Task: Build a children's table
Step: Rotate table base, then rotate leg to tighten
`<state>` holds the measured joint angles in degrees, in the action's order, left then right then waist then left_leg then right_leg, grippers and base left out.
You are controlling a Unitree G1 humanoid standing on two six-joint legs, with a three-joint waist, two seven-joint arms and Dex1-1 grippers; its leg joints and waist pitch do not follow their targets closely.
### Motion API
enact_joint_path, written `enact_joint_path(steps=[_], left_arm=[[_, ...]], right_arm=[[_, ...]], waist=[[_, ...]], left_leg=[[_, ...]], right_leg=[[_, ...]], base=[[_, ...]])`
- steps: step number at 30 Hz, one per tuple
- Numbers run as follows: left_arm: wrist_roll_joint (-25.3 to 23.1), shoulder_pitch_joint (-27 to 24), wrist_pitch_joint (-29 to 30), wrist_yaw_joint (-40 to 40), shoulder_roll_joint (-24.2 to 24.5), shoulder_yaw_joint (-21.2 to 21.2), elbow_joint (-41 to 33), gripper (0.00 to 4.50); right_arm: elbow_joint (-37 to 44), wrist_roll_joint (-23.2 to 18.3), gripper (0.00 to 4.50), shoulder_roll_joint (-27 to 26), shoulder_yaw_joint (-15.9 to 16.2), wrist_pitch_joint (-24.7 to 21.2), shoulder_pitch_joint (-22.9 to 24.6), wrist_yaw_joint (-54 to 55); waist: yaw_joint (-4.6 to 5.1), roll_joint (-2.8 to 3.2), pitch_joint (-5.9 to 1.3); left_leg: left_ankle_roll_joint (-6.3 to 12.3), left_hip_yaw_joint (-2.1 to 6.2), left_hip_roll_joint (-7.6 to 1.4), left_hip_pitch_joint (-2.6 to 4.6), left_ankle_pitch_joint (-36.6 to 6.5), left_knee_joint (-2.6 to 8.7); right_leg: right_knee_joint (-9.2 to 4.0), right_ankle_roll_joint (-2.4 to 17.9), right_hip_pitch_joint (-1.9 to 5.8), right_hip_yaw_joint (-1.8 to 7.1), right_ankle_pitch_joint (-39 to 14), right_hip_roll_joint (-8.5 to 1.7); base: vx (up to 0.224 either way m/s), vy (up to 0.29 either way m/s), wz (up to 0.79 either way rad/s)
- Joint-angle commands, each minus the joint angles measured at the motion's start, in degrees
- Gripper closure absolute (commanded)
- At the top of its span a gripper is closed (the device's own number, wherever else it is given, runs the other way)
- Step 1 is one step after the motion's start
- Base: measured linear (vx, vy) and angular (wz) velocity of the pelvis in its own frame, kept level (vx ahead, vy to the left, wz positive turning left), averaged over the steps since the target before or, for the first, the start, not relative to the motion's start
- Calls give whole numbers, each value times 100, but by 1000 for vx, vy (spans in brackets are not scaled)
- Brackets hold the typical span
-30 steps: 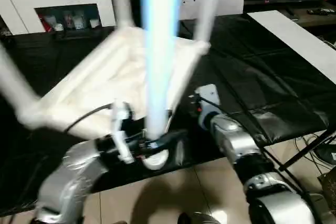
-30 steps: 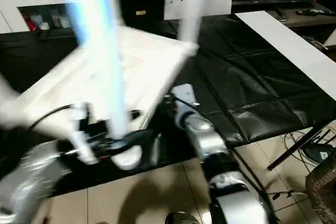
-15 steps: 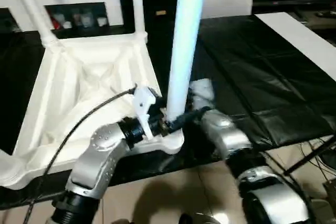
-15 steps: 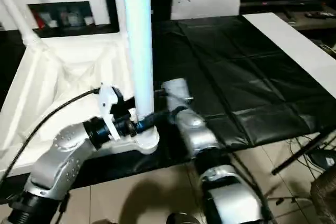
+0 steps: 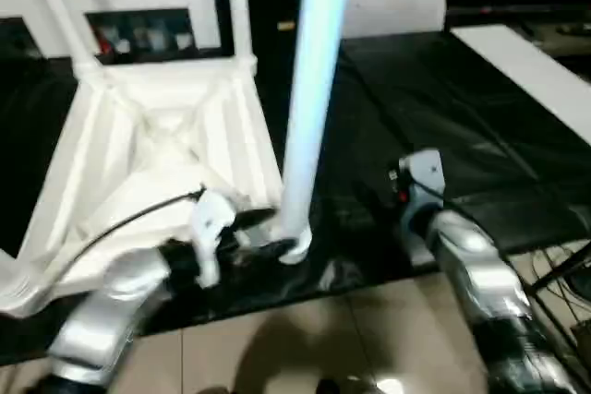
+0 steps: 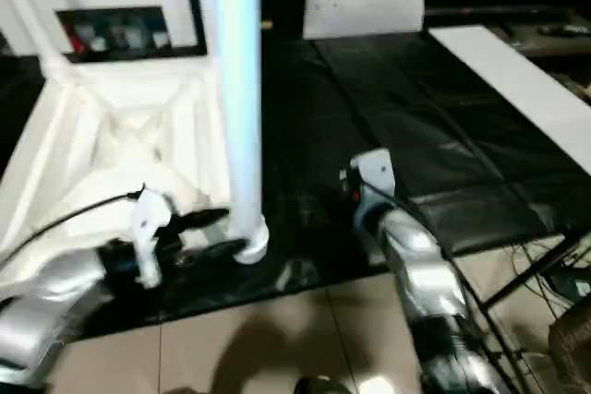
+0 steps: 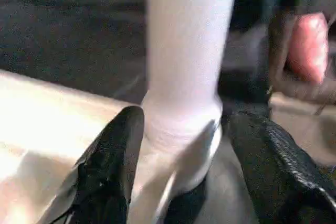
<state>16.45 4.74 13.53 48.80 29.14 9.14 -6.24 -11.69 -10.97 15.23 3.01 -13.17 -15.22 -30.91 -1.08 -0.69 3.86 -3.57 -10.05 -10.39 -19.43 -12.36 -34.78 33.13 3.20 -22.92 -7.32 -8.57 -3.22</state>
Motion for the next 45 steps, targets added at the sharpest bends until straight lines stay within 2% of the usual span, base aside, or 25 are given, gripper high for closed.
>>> enact_joint_path(steps=[1, 2, 3, 4, 6, 8, 9, 10, 12, 13, 16, 17, 18, 21, 22, 23, 24, 29, 32, 34, 37, 40, 41, 42, 45], left_arm=[[-214, 138, -59, 234, 249, -14, 231, 195], [-230, 155, -58, 261, 283, -11, 254, 201], [-323, 266, -51, 457, 508, 32, 395, 225], [-379, 346, -47, 604, 648, 81, 488, 225], [-384, 469, 18, 823, 796, 162, 593, 238], [-327, 538, 90, 959, 847, 209, 628, 245], [-305, 595, 144, 1073, 892, 251, 669, 258], [-303, 634, 191, 1144, 927, 285, 697, 275], [-348, 683, 208, 1209, 971, 335, 746, 280], [-419, 784, 235, 1313, 1014, 400, 886, 303], [-437, 839, 242, 1381, 1029, 432, 967, 324], [-450, 899, 238, 1435, 1033, 458, 1045, 333], [-487, 1004, 196, 1514, 1022, 504, 1178, 343], [-524, 1069, 197, 1536, 994, 522, 1264, 363], [-602, 1113, 143, 1519, 980, 551, 1351, 377], [-663, 1174, 92, 1485, 954, 578, 1473, 384], [-690, 1195, 69, 1478, 949, 589, 1513, 393], [-850, 1404, -75, 1497, 902, 685, 1880, 444], [-926, 1443, -63, 1656, 955, 801, 1925, 448], [-969, 1429, -125, 1709, 969, 843, 1940, 448], [-978, 1446, -208, 1691, 902, 825, 2004, 448], [-996, 1486, -416, 1680, 806, 843, 2084, 448], [-1048, 1547, -609, 1623, 690, 858, 2171, 448], [-1070, 1566, -663, 1607, 648, 852, 2198, 448], [-929, 1672, -754, 1790, 405, 899, 2168, 448]], right_arm=[[694, -265, 0, 259, 254, -284, 239, -534], [760, -283, 0, 294, 272, -296, 275, -579], [1190, -394, 0, 513, 358, -376, 507, -868], [1483, -468, 0, 654, 384, -442, 663, -1053], [1877, -583, 0, 847, 394, -571, 870, -1279], [2061, -654, 0, 945, 400, -654, 969, -1373], [2241, -709, 0, 1037, 411, -768, 1051, -1434], [2341, -729, 0, 1096, 427, -821, 1101, -1474], [2436, -742, 0, 1157, 457, -867, 1155, -1518], [2598, -786, 0, 1225, 517, -956, 1232, -1575], [2696, -827, 0, 1255, 538, -1023, 1269, -1585], [2754, -808, 0, 1284, 587, -1055, 1279, -1595], [2811, -812, 0, 1293, 662, -1152, 1279, -1625], [2802, -721, 0, 1282, 720, -1143, 1261, -1604], [2801, -699, 0, 1272, 747, -1142, 1250, -1605], [2814, -663, 0, 1273, 779, -1149, 1236, -1588], [2822, -665, 0, 1272, 784, -1158, 1234, -1585], [2884, -676, 0, 1270, 840, -1250, 1207, -1546], [2868, -635, 0, 1283, 859, -1226, 1198, -1530], [2865, -622, 0, 1278, 855, -1220, 1197, -1522], [2827, -617, 0, 1259, 834, -1192, 1180, -1485], [2764, -589, 0, 1239, 826, -1158, 1148, -1442], [2681, -541, 0, 1197, 794, -1120, 1091, -1359], [2658, -529, 0, 1184, 783, -1110, 1073, -1335], [2522, -498, 0, 1085, 690, -1060, 960, -1189]], waist=[[-13, 111, -358], [-30, 106, -361], [-36, 109, -354], [-85, 139, -374], [-91, 107, -351], [-110, 165, -344], [-98, 142, -346], [-109, 158, -345], [-94, 150, -338], [-80, 174, -341], [-66, 178, -342], [-62, 196, -339], [-60, 203, -362], [-48, 237, -348], [-39, 251, -367], [-35, 240, -369], [-42, 251, -371], [-89, 246, -375], [-78, 242, -377], [-56, 235, -382], [-52, 231, -381], [-74, 238, -389], [-65, 197, -383], [-67, 226, -382], [-81, 209, -374]], left_leg=[[362, 140, -263, 3, -1235, 428], [363, 141, -265, 5, -1225, 429], [365, 138, -268, 19, -1240, 433], [363, 145, -269, 29, -1235, 427], [378, 142, -252, 20, -1269, 441], [340, 142, -240, 47, -1328, 426], [318, 144, -240, 41, -1370, 421], [309, 147, -230, 60, -1405, 421], [320, 148, -215, 55, -1452, 414], [299, 145, -180, 72, -1519, 384], [303, 157, -161, 64, -1556, 369], [300, 159, -155, 80, -1586, 365], [294, 160, -154, 99, -1584, 354], [283, 197, -217, 111, -1728, 390], [277, 210, -239, 120, -1755, 401], [269, 223, -258, 96, -1750, 423], [258, 219, -253, 109, -1763, 421], [269, 214, -258, 79, -1574, 431], [244, 226, -263, 65, -1584, 437], [240, 233, -263, 26, -1528, 443], [261, 210, -246, 66, -1503, 422], [285, 209, -260, 56, -1415, 430], [288, 211, -268, 46, -1418, 438], [275, 210, -262, 61, -1452, 432], [242, 203, -262, 83, -1499, 425]], right_leg=[[-527, 144, 303, 362, -2687, -462], [-544, 121, 309, 361, -2694, -466], [-550, 136, 292, 368, -2667, -460], [-534, 101, 305, 380, -2623, -470], [-552, 80, 309, 370, -2721, -475], [-588, 64, 296, 360, -2980, -495], [-609, 54, 296, 342, -3095, -502], [-635, -21, 295, 336, -3212, -489], [-650, -55, 287, 323, -3316, -488], [-718, -175, 272, 282, -3600, -487], [-742, -314, 267, 230, -3706, -465], [-765, -345, 259, 218, -3765, -466], [-771, -342, 261, 215, -3718, -471], [-773, -265, 278, 164, -3553, -484], [-764, -202, 309, 147, -3388, -503], [-746, -170, 325, 149, -3237, -504], [-733, -141, 313, 160, -3181, -514], [-717, -81, 343, 191, -3095, -556], [-708, -88, 363, 181, -3093, -564], [-686, -74, 392, 186, -3025, -570], [-709, -62, 356, 191, -3084, -565], [-697, -33, 364, 191, -2975, -554], [-699, -36, 364, 192, -2962, -552], [-702, -40, 360, 183, -3017, -557], [-724, -70, 342, 186, -3146, -577]], base=[[0, 0, 0], [0, 0, 0], [0, 0, 0], [0, 0, 0], [0, 0, 0], [0, 0, 0], [0, 0, 0], [0, 0, 0], [0, 0, 0], [0, 0, 0], [0, 0, 0], [0, 0, 0], [0, 0, 0], [0, 0, 0], [0, 0, 0], [0, 0, 0], [0, 0, 0], [0, 0, 0], [0, 0, 0], [0, 0, 0], [0, 0, 0], [0, 0, 0], [0, 0, 0], [0, 0, 0], [0, 0, 0]])
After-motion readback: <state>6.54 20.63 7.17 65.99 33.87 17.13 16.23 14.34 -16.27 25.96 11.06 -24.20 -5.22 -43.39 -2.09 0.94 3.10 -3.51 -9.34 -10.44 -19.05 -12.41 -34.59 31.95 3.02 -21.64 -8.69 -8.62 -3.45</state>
